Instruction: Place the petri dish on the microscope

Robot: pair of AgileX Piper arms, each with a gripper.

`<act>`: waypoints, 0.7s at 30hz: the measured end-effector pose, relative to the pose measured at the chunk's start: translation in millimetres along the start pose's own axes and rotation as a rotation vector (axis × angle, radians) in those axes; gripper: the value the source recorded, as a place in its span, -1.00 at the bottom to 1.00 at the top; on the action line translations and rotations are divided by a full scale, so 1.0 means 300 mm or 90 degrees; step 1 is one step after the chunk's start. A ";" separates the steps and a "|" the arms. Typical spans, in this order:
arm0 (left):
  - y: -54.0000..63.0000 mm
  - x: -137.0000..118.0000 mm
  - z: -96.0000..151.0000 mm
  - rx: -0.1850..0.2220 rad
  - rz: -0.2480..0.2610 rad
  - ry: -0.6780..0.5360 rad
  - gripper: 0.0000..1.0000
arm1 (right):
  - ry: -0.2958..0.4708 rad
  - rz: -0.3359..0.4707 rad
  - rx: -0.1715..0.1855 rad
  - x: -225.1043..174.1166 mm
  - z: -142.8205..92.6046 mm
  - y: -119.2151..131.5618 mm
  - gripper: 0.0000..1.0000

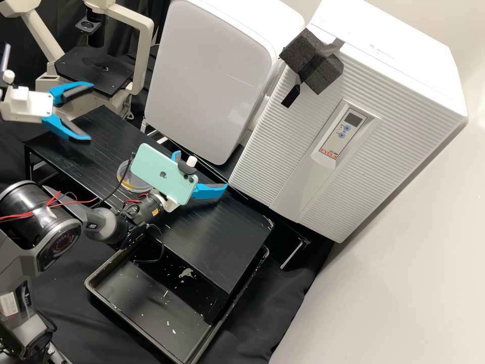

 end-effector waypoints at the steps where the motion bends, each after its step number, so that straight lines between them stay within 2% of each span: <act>1: 0.000 0.016 0.008 0.004 -0.005 -0.015 1.00 | 0.000 0.000 0.000 0.000 0.000 0.000 1.00; 5: 0.000 0.068 0.019 0.016 -0.024 -0.042 1.00 | 0.000 0.000 0.000 0.000 0.000 0.000 1.00; 7: 0.003 0.088 0.023 0.005 -0.028 -0.059 1.00 | 0.000 0.000 0.000 0.000 0.000 0.000 1.00; 9: 0.002 0.108 0.025 -0.013 -0.035 -0.072 1.00 | 0.000 0.000 0.000 0.000 0.000 0.000 1.00; 12: -0.004 0.139 0.026 -0.054 -0.050 -0.096 1.00 | 0.000 0.000 0.000 0.000 0.000 0.000 1.00; 14: -0.024 0.163 0.039 -0.094 -0.070 -0.119 1.00 | 0.000 0.000 0.000 0.000 0.000 0.000 1.00; 15: -0.035 0.172 0.046 -0.105 -0.081 -0.126 1.00 | 0.000 0.000 0.000 0.000 0.000 0.000 1.00; 17: -0.053 0.188 0.062 -0.118 -0.098 -0.139 1.00 | 0.000 0.000 0.000 0.000 0.000 0.000 1.00; 21: -0.087 0.214 0.096 -0.128 -0.125 -0.161 1.00 | 0.000 0.000 0.000 0.000 0.000 0.000 1.00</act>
